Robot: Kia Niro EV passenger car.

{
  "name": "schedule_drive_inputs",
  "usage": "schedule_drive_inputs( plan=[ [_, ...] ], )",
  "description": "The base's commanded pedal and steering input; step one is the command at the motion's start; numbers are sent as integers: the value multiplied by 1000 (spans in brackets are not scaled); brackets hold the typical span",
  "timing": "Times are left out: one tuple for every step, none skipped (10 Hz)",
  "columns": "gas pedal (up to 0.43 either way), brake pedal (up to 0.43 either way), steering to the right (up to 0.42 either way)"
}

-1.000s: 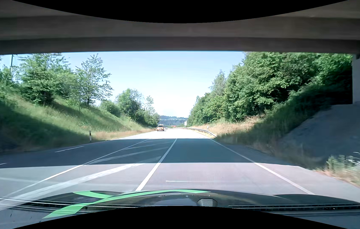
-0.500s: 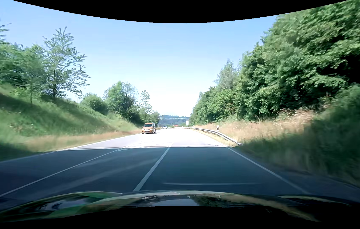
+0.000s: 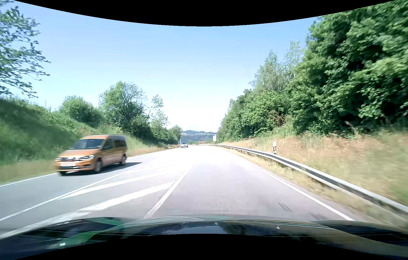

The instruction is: Follow the waypoints while adhering to traffic rules and regulations

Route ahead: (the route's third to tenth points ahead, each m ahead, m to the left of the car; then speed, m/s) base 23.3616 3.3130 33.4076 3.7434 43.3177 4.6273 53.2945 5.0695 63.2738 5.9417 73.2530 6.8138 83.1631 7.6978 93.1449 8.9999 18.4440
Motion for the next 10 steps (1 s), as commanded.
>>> schedule_drive_inputs(
  plan=[
    [228, 0, -9],
    [240, 0, -9],
    [240, 0, -9],
    [240, 0, -9],
    [240, 0, -9],
    [228, 0, -9],
    [189, 0, -10],
    [157, 0, -12],
    [157, 0, -12],
    [157, 0, -11]
  ],
)
